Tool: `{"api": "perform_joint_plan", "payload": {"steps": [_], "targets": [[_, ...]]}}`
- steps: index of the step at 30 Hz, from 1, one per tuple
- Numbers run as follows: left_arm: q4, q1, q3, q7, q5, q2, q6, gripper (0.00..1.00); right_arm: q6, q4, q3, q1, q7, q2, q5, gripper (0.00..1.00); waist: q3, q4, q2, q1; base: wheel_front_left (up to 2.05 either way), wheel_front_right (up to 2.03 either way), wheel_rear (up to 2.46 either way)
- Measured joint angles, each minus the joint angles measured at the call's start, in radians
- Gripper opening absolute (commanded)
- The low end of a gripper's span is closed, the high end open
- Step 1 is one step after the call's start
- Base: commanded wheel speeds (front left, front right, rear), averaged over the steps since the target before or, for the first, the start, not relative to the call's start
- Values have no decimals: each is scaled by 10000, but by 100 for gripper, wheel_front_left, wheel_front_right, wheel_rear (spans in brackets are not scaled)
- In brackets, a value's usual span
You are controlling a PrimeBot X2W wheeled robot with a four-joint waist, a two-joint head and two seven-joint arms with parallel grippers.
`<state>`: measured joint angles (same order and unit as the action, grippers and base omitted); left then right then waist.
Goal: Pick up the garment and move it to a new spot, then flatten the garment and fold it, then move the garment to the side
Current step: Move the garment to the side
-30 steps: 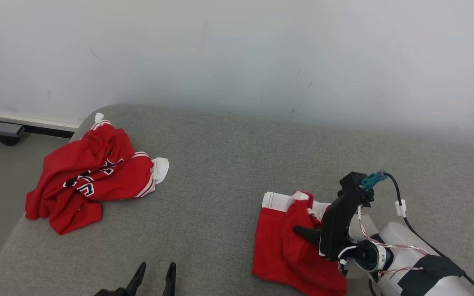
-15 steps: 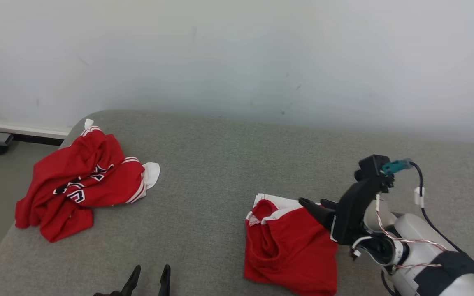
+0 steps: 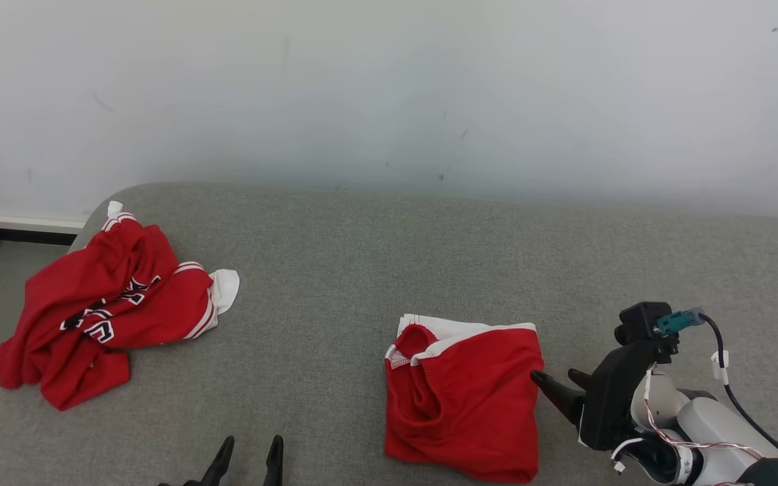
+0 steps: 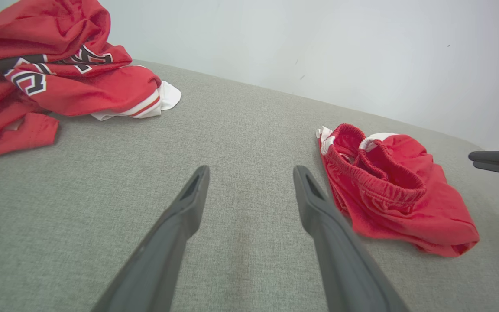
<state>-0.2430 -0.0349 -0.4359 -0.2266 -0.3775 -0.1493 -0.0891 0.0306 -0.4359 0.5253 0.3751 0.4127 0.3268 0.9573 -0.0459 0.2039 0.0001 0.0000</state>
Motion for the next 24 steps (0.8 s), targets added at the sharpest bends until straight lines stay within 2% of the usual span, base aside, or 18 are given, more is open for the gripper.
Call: {"api": "perform_joint_plan", "payload": {"steps": [11, 24], "targets": [[21, 235, -173, -2, 52, 88, 15, 100, 384, -755, -38, 26, 443, -176, 121, 100, 132, 370, 0, 0, 0, 0, 0], [-48, 450, -251, -31, 61, 209, 104, 100, 644, -1935, 280, 553, 1446, -435, 90, 100, 390, 911, 0, 1, 0, 0, 0]]}}
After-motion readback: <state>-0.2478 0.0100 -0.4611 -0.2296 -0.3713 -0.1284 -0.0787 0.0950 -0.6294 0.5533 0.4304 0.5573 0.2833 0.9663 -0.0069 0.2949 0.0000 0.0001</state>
